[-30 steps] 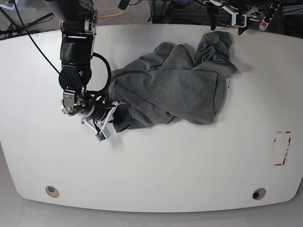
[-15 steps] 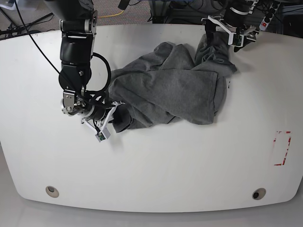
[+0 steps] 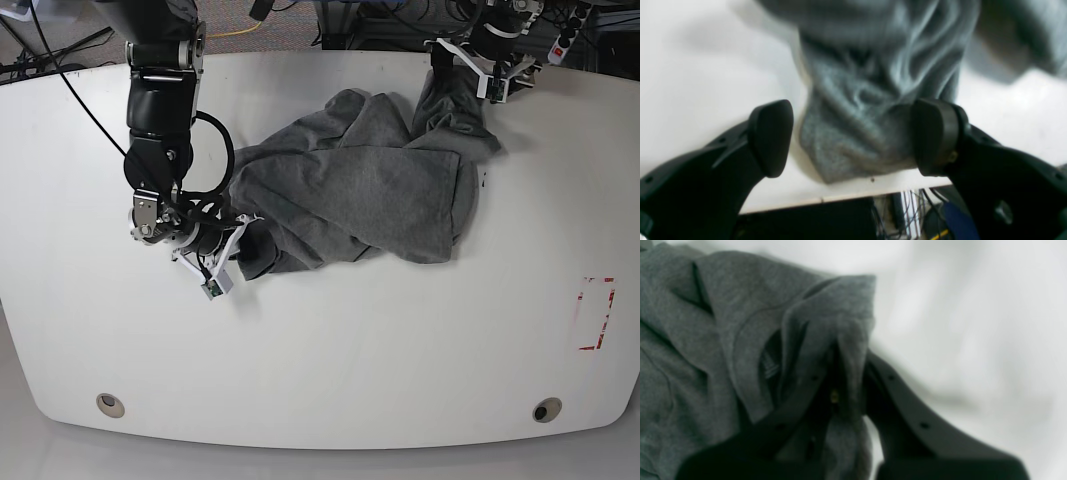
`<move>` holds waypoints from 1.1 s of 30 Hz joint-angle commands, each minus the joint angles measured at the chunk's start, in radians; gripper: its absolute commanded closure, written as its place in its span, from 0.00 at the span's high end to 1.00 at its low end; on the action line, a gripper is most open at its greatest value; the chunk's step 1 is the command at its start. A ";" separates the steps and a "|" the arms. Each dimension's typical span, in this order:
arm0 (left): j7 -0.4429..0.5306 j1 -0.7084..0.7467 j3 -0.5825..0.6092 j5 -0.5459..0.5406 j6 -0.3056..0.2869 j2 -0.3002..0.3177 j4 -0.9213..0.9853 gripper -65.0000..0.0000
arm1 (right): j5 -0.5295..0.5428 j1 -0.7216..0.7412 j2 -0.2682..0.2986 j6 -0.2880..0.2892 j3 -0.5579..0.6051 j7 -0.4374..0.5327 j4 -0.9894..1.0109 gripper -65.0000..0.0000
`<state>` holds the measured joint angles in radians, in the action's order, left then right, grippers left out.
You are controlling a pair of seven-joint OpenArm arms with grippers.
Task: Fold the T-shirt properly
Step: 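Reach the left gripper to the crumpled sleeve and grasp it, then lift the shirt with both grippers and pull the grippers apart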
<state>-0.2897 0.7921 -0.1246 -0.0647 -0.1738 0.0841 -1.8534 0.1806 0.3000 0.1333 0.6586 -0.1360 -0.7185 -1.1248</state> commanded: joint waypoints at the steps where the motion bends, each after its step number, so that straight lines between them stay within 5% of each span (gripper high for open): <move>1: 0.005 0.006 -0.004 0.001 -0.003 0.004 0.013 0.80 | 0.015 0.026 0.009 0.007 -0.001 0.018 -0.019 0.00; 10: 0.007 0.006 -0.004 -0.001 -0.003 0.003 0.047 0.75 | 0.015 0.024 0.009 0.007 -0.001 0.018 -0.021 0.00; 19: 0.002 0.006 -0.024 0.006 0.001 0.004 0.045 0.00 | 0.013 -0.022 0.010 0.005 -0.001 0.006 -0.186 0.00; 33: 0.001 -0.024 -0.168 0.007 -0.005 0.010 -0.157 0.00 | -0.229 0.017 0.010 0.016 -0.003 -0.053 -0.542 0.00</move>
<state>-0.3103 0.7795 -0.2783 -0.0559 -0.1806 0.0891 -1.9739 -0.0265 0.2584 0.1329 0.6792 -0.1356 -0.7914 -1.6043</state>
